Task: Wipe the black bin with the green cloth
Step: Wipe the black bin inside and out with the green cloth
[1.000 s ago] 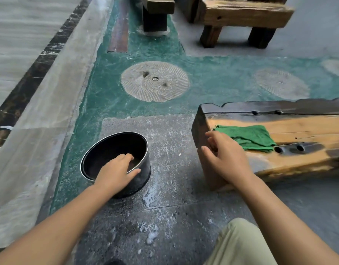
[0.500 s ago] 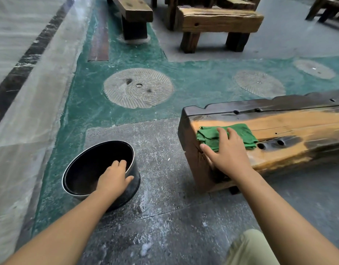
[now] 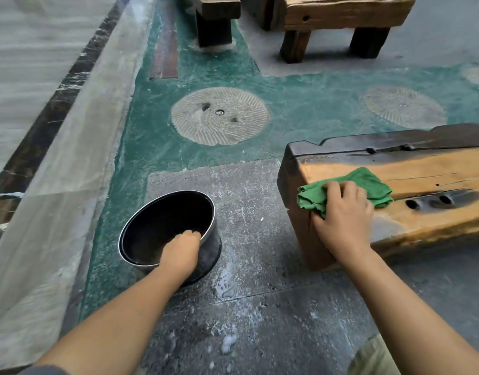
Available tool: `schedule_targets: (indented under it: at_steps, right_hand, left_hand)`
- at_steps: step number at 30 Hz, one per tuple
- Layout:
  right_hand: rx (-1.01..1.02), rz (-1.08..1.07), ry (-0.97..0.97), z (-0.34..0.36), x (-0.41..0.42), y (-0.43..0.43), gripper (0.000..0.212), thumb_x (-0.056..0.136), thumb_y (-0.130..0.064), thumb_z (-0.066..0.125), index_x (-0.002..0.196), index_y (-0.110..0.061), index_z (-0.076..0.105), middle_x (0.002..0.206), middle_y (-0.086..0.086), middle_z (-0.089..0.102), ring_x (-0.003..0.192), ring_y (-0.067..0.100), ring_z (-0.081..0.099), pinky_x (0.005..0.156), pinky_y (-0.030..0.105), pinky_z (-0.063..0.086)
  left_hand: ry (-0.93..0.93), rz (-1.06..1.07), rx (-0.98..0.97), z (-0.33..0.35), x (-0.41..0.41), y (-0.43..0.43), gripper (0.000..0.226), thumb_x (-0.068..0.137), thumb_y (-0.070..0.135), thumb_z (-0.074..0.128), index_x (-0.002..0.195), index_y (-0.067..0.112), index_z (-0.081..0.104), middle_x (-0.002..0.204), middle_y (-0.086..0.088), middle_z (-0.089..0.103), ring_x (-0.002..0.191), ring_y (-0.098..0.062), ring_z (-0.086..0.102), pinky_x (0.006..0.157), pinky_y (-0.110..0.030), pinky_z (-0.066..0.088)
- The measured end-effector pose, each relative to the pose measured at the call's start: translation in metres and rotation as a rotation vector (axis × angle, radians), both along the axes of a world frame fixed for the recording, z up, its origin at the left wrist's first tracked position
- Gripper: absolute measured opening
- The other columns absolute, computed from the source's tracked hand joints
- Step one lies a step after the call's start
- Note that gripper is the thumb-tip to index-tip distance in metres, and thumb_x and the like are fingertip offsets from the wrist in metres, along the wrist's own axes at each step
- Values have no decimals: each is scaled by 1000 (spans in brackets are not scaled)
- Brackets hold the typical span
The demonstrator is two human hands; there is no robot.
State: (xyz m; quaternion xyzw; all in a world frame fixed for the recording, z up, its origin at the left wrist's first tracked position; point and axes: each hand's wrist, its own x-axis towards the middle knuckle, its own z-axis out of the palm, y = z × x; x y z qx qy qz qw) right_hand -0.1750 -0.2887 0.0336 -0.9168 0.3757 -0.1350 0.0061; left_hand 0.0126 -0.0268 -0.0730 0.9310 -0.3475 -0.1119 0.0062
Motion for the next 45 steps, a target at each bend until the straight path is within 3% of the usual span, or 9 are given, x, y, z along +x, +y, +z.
schedule_targets:
  at_steps: [6,13,18,24,27,35,41,43,45]
  right_hand:
    - [70,79,-133,8,2,2,30,78,-20,70,106,-13,61,104,12,60,100,38,52,80,48,40]
    - [212,338,-333,12,17,41,26,90,-19,65,114,-8,61,103,14,63,96,37,57,83,49,45]
    - [482,393,-481,4,40,64,19,94,-23,62,110,-15,60,101,3,64,93,19,56,77,33,40]
    - [797,332,-396,-36,72,91,10,93,-25,63,102,-22,63,95,-2,70,91,19,65,81,42,52]
    - [812,346,-321,-56,94,97,7,92,-27,64,96,-21,65,92,-2,70,88,19,64,81,45,53]
    - [749,355,-413,-95,170,118,20,96,-31,57,112,-21,64,101,-4,60,93,13,52,74,27,33]
    - [1068,582,-182,-133,176,158,54,95,-55,41,138,-26,54,120,-8,50,112,4,49,99,23,36]
    - [1225,462,-258,-130,183,154,61,89,-66,30,125,-30,64,118,-12,59,107,-3,54,95,24,41]
    - [1192,354,-337,-126,198,148,62,92,-61,29,109,-19,70,111,0,69,103,12,64,91,34,50]
  left_hand:
    - [-4,-28,18,10,-1,2,8,91,17,54,93,12,59,100,-7,60,93,-35,64,69,-40,46]
    - [63,71,-198,32,10,4,17,91,27,58,86,11,60,86,-7,64,81,-34,63,69,-41,51]
    - [145,203,-324,33,17,11,24,85,25,66,72,8,56,66,-6,60,69,-32,60,62,-38,47]
    - [108,280,-419,29,24,16,26,90,25,60,73,8,53,65,-5,57,66,-30,55,58,-39,41]
    - [92,249,-463,25,22,21,26,94,28,54,78,7,53,66,-7,58,65,-28,54,58,-42,42]
    - [120,287,-622,7,44,40,24,95,29,51,80,13,59,64,-3,59,63,-23,55,60,-40,41]
    - [127,361,-719,-3,61,53,28,97,21,52,74,7,60,56,-3,53,58,-26,49,54,-31,31]
    - [175,372,-741,-4,63,56,33,98,21,49,72,4,55,60,-12,54,58,-27,46,55,-36,32]
    - [226,382,-774,-6,62,61,35,99,22,47,71,2,52,62,-16,51,57,-22,42,55,-36,31]
